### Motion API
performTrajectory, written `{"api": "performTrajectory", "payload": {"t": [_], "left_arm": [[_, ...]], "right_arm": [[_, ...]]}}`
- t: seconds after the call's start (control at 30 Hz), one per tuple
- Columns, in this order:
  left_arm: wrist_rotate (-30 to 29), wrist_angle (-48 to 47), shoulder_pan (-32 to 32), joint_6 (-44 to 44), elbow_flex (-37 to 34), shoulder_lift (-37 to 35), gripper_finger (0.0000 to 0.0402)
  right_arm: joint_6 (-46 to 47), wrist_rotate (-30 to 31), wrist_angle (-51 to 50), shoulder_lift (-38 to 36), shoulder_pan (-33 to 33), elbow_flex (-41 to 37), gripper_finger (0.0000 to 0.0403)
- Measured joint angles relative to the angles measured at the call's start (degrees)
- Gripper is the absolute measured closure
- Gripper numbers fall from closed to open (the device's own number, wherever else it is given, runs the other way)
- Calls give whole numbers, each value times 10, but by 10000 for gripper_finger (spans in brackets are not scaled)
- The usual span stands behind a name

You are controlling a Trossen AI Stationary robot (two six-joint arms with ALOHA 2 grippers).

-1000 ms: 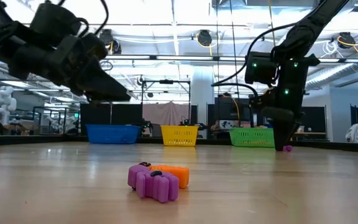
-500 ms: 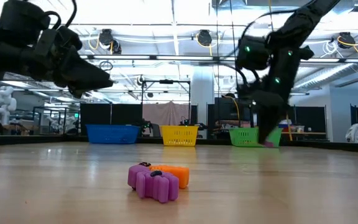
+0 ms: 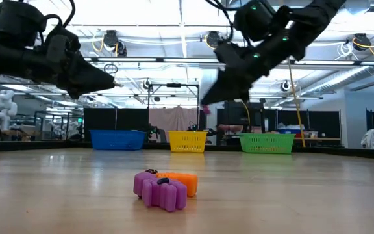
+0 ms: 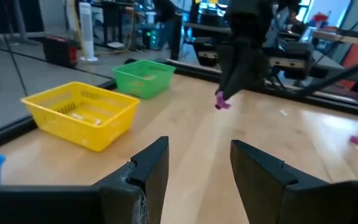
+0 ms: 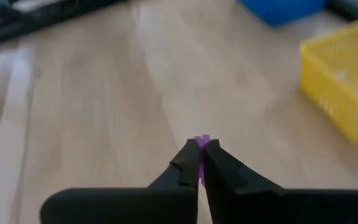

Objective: Sort Halloween decoration
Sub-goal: Put the violet skeleton toy into the blue bin

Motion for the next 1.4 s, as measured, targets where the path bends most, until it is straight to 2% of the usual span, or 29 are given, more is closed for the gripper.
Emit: {"api": "performTrajectory", "payload": {"t": [0.17, 0.37, 0.6, 0.83, 1.03, 1.27, 1.4], "left_arm": [[-7, 2, 9, 8, 0, -4, 231], [-8, -1, 13, 13, 0, -10, 231], [-8, -12, 13, 13, 0, -10, 231], [-8, -13, 13, 13, 0, -10, 231], [-8, -14, 13, 13, 0, -10, 231], [-8, -15, 13, 13, 0, -10, 231], [-8, -16, 13, 14, 0, -10, 231]], "right_arm": [[-32, 30, 53, 82, -4, 85, 402], [-59, 57, 71, 218, -26, 265, 402], [-64, 55, -14, 352, -84, 479, 402], [-35, 38, -21, 455, -116, 609, 402], [-10, 23, -32, 518, -129, 673, 402], [18, -4, -49, 531, -142, 675, 402], [13, -4, -50, 531, -142, 675, 384]]}}
